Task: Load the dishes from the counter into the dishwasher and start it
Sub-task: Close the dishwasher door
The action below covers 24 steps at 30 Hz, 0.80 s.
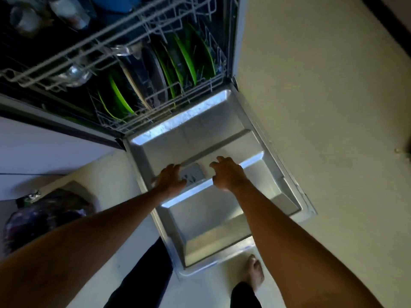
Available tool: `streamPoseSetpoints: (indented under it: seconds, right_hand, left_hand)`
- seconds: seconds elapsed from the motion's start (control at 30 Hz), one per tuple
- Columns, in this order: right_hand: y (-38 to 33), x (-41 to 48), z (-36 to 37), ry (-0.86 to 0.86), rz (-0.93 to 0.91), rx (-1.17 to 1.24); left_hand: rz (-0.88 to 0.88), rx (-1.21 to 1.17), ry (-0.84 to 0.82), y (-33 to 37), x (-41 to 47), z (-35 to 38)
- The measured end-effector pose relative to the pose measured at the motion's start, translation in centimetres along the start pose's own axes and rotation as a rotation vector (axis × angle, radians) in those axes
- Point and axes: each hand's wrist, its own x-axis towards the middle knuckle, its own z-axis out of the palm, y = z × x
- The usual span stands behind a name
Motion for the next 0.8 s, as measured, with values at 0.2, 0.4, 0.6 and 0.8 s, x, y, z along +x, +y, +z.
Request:
streamPoseSetpoints:
  seconds: [0.2,0.4,0.6,0.8]
  right_hand:
    - [5.2,-7.2,8.1,-0.048,0.098,0.199]
    - [10.4,-13.6,16.9,0.221,0.537,0.803]
    - [13.4,-16.2,24.3,0.465,1.018,1.323]
    - [15.6,-14.0,28.6,0.263,0.895,1.827]
  left_hand:
    - [0.006,0.030,-0.146,2.9,-7.5,10.5]
    - [0.120,0.137,-0.241,6.4,-13.2,19.3]
    - [0.351,0.322,-0.236,9.1,-15.5,27.3]
    - [0.789,0.705,-0.072,9.8,-15.4,31.0]
